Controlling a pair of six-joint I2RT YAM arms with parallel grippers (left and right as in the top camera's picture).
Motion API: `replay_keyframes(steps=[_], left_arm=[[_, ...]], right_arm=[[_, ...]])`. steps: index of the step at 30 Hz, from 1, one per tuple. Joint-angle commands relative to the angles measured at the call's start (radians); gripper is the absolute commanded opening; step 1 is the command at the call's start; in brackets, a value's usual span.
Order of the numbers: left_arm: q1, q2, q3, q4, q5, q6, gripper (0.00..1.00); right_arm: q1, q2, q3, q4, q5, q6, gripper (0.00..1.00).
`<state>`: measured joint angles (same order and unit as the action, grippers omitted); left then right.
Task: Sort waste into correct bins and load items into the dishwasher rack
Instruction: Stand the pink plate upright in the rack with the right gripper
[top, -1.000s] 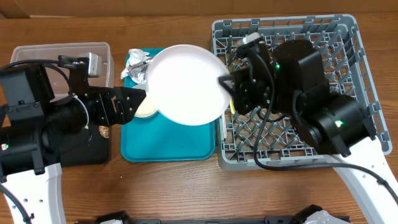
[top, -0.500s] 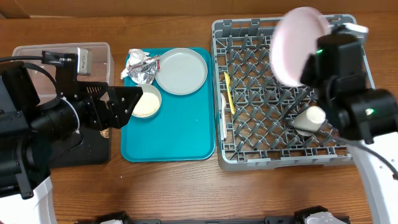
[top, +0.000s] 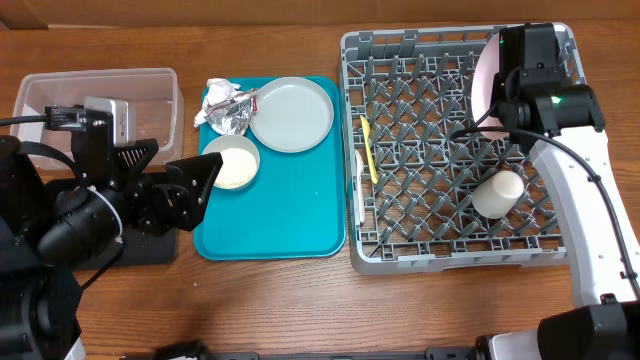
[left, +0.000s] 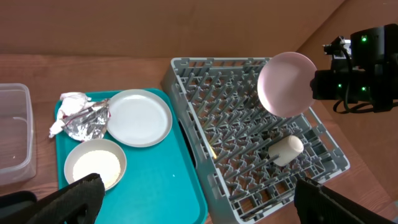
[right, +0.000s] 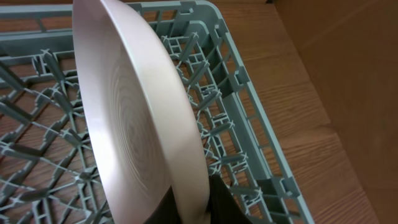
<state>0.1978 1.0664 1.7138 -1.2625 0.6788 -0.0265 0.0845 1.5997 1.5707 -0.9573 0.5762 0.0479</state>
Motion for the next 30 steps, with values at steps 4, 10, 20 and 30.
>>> replay_keyframes(steps=[4, 10, 20, 30], left_arm=[[-0.004, 0.0, 0.017, -0.001, -0.01, -0.003, 1.0], [-0.004, 0.0, 0.017, -0.013, -0.01, -0.003, 1.0], [-0.004, 0.0, 0.017, -0.024, -0.01, -0.003, 1.0], [-0.004, 0.0, 0.017, -0.026, -0.01, -0.003, 1.0]], right_arm=[[-0.047, 0.048, 0.003, 0.012, -0.128, -0.162, 0.04], [-0.047, 0.08, 0.0, 0.005, -0.174, -0.161, 0.04], [-0.039, 0.094, 0.002, -0.02, -0.204, -0.112, 0.56], [0.002, -0.101, 0.061, -0.032, -0.432, 0.036, 0.82]])
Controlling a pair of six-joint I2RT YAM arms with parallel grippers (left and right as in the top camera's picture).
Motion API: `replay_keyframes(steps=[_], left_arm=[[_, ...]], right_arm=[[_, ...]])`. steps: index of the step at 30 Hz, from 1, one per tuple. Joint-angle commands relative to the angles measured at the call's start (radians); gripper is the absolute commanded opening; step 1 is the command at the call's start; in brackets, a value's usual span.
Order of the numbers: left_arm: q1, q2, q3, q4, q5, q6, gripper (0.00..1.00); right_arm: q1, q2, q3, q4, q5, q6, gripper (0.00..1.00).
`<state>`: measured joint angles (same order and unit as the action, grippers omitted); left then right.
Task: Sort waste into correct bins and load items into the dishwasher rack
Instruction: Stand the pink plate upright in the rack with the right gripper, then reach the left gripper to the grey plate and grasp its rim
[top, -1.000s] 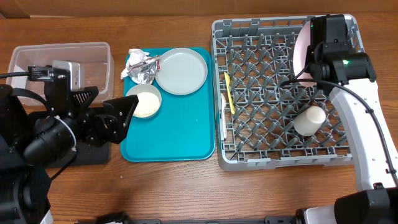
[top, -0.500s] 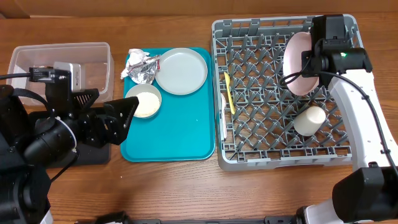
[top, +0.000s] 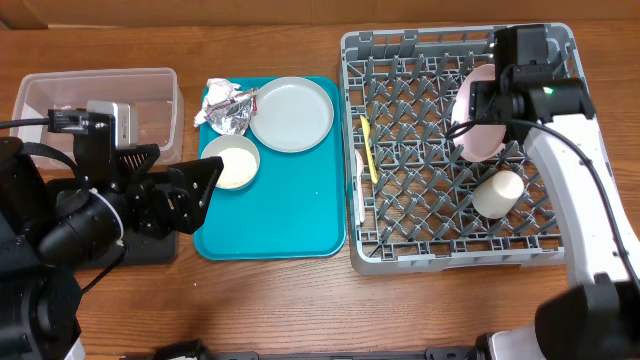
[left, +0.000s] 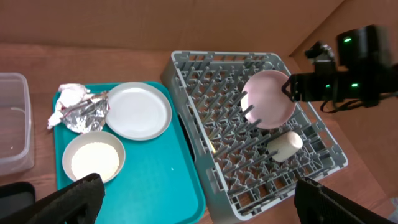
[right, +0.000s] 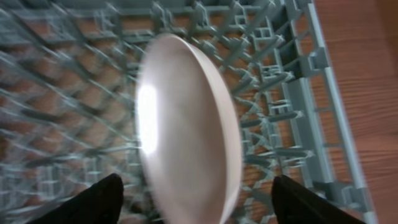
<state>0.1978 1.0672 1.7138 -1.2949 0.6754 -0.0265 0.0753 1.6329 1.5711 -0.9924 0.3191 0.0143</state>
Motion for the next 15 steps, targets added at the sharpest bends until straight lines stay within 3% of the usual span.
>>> replay_keyframes(steps=[1, 4, 8, 9, 12, 15], left_arm=[[-0.004, 0.0, 0.017, 0.015, -0.023, -0.003, 1.0], [-0.014, 0.037, 0.017, -0.005, -0.117, -0.003, 1.0], [-0.085, 0.131, 0.017, -0.093, -0.273, 0.042, 1.0], [-0.11, 0.165, 0.017, -0.108, -0.306, 0.038, 0.95], [-0.171, 0.277, 0.017, -0.076, -0.32, -0.098, 0.93], [-0.239, 0.407, 0.017, -0.025, -0.322, -0.265, 0.8]], right_arm=[[0.011, -0.167, 0.061, 0.007, -0.296, 0.07, 0.82], [0.011, -0.235, 0.061, -0.002, -0.522, 0.133, 0.82], [0.011, -0.25, 0.061, -0.017, -0.566, 0.198, 0.8], [0.011, -0.25, 0.061, -0.02, -0.585, 0.2, 0.79], [0.011, -0.25, 0.061, -0.021, -0.61, 0.2, 0.79], [0.011, -0.25, 0.061, -0.044, -0.61, 0.2, 0.79]])
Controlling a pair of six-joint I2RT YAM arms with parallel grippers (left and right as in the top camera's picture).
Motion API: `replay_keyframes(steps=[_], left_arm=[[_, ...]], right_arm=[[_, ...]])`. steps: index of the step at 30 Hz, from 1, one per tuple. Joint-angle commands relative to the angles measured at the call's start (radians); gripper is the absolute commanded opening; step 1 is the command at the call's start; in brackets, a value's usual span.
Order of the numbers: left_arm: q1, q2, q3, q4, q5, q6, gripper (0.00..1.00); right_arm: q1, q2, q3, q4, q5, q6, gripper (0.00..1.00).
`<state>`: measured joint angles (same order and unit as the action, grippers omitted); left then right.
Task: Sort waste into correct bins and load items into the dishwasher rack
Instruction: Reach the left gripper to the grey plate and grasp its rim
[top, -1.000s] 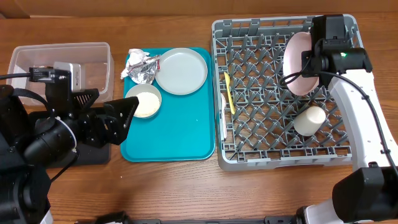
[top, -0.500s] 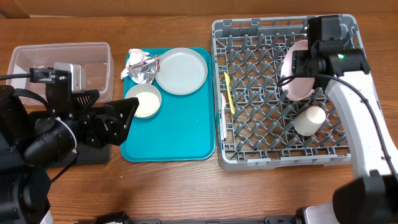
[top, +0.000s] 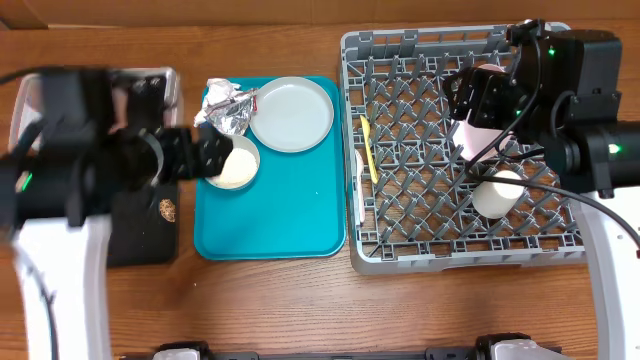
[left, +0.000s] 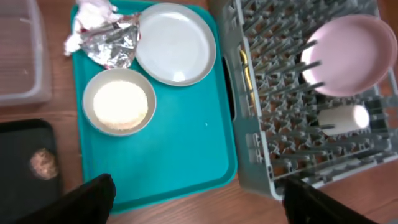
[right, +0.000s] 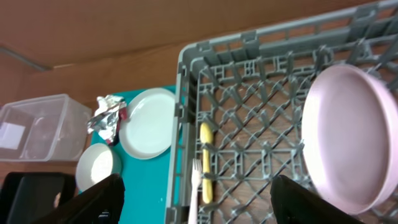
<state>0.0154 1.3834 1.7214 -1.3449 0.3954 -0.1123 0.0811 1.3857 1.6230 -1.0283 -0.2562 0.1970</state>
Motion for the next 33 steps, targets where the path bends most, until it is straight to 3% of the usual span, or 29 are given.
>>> replay_keyframes(steps=[1, 4, 8, 12, 17, 21, 26, 33], left_arm=[[-0.077, 0.133, 0.009, 0.047, -0.045, -0.244, 0.78], [-0.139, 0.254, 0.009, 0.12, -0.109, -0.409, 0.68], [-0.207, 0.381, 0.009, 0.192, -0.154, -0.525, 0.61], [-0.253, 0.529, 0.009, 0.283, -0.255, -0.711, 0.38], [-0.256, 0.651, 0.009, 0.407, -0.321, -0.761, 0.38], [-0.256, 0.691, 0.009, 0.408, -0.355, -0.79, 0.4], [-0.255, 0.727, 0.009, 0.39, -0.399, -0.933, 0.46], [-0.256, 0.793, 0.009, 0.43, -0.368, -0.995, 0.42]], right_arm=[[0.005, -0.003, 0.009, -0.021, -0.034, 0.017, 0.79], [0.005, -0.003, 0.009, -0.05, -0.034, 0.017, 0.78], [0.005, -0.002, 0.009, -0.068, -0.034, 0.017, 0.78], [0.005, -0.002, 0.006, -0.084, -0.034, 0.016, 0.78], [0.005, 0.0, 0.006, -0.112, -0.034, 0.016, 0.77], [0.005, 0.007, 0.006, -0.132, -0.034, 0.013, 0.76], [0.005, 0.025, 0.006, -0.142, -0.034, 0.013, 0.73], [0.005, 0.029, 0.006, -0.145, -0.034, 0.013, 0.73]])
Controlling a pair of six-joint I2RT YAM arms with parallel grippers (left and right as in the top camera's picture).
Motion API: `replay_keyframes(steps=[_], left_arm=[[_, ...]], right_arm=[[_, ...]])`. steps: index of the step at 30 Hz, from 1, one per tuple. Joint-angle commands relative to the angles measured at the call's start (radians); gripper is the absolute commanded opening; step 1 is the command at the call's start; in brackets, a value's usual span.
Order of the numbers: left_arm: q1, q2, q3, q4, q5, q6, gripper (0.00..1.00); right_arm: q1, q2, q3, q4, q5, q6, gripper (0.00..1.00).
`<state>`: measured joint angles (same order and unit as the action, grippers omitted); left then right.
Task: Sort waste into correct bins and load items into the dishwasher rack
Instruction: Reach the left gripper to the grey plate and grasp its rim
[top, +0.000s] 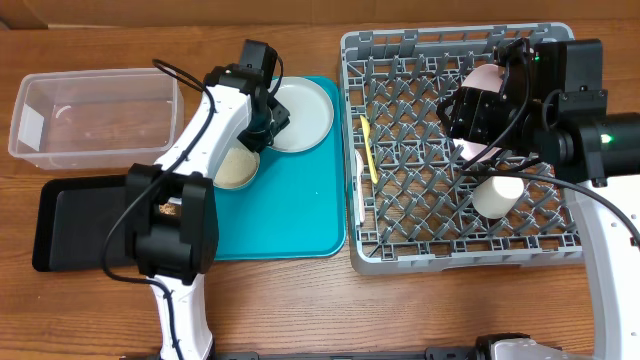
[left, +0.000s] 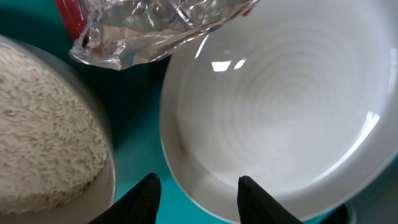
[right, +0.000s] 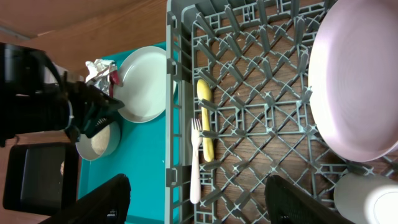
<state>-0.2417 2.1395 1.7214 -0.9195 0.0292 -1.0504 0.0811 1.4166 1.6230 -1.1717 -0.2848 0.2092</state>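
A white plate (top: 300, 112) lies at the back of the teal tray (top: 290, 215). My left gripper (top: 272, 120) is low at its left rim, open, with the plate's (left: 280, 106) near rim between the fingers (left: 252, 190). Crumpled foil (left: 149, 25) and a bowl of rice (left: 43, 124) lie right beside it. A pink plate (right: 357, 74) stands in the grey rack (top: 450, 262). My right gripper (right: 205, 199) hangs open above the rack, holding nothing.
In the rack are a cream cup (top: 497, 193), a yellow utensil (top: 368, 147) and a white fork (top: 359, 190). A clear bin (top: 95, 115) stands at the far left, with a black tray (top: 70, 225) holding a brown scrap in front of it.
My left gripper was high over the left of the teal tray. Now it is down at the white plate's left rim, still open. The right gripper has barely moved.
My right gripper held the pink plate upright over the rack's back right corner. Then it was open with the plate in the rack, and after that higher above it. The left arm stood by the bins, then hung over the tray, and is now at the white plate.
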Motion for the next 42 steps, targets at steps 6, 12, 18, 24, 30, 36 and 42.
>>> replay_keyframes(steps=[6, 12, 18, 24, 30, 36, 42], left_arm=[[0.001, 0.047, 0.009, 0.002, -0.012, -0.08, 0.4], [-0.002, 0.048, 0.009, -0.022, -0.056, -0.118, 0.37], [-0.002, 0.048, 0.009, -0.023, -0.086, -0.125, 0.38], [-0.002, 0.048, 0.009, -0.021, -0.096, -0.125, 0.38], [-0.002, 0.048, 0.008, -0.025, -0.095, -0.125, 0.37], [-0.02, 0.049, 0.006, -0.02, -0.106, -0.141, 0.52], [-0.02, 0.049, 0.005, -0.018, -0.115, -0.143, 0.38]], right_arm=[[0.005, -0.002, 0.006, -0.01, -0.005, 0.001, 0.72], [0.005, -0.002, 0.006, -0.01, -0.005, 0.001, 0.72], [0.005, -0.002, 0.006, -0.009, -0.005, 0.001, 0.71], [0.005, -0.002, 0.006, -0.01, -0.005, 0.001, 0.7], [0.005, -0.002, 0.006, -0.011, -0.005, 0.001, 0.7], [0.005, -0.002, 0.006, -0.011, -0.005, 0.001, 0.7], [0.005, -0.002, 0.006, -0.013, -0.005, 0.001, 0.7]])
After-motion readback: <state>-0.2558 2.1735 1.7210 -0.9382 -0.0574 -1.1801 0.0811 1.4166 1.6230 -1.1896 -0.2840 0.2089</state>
